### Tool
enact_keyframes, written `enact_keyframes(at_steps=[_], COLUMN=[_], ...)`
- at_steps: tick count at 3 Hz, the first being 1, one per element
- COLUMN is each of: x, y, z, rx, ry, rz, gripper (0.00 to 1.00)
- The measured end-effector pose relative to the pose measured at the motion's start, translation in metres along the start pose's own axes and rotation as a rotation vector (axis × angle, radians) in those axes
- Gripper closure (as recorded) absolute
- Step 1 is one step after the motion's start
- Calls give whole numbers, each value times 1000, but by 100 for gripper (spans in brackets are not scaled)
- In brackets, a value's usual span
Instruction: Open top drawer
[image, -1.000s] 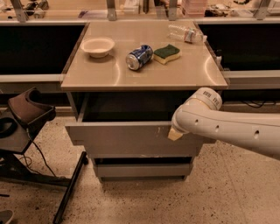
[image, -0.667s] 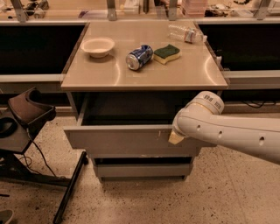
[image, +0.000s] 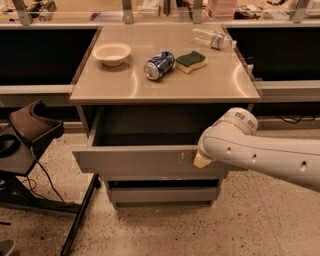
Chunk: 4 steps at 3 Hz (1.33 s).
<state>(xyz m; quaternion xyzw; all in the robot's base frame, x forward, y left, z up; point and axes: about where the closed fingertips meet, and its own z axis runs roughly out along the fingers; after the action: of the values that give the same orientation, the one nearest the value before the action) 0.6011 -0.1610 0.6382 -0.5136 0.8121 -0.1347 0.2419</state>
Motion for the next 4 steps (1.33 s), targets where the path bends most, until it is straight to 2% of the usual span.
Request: enact_keyframes(at_steps=[1,2,3,4], x=[-1,5,5,15], y=[-1,11,10,24], z=[-3,-8,-11,-19], rx=[0,14,14,36], ry=[0,-3,-3,1], rz=[0,-6,-6,-3], gripper=[100,100,100,100])
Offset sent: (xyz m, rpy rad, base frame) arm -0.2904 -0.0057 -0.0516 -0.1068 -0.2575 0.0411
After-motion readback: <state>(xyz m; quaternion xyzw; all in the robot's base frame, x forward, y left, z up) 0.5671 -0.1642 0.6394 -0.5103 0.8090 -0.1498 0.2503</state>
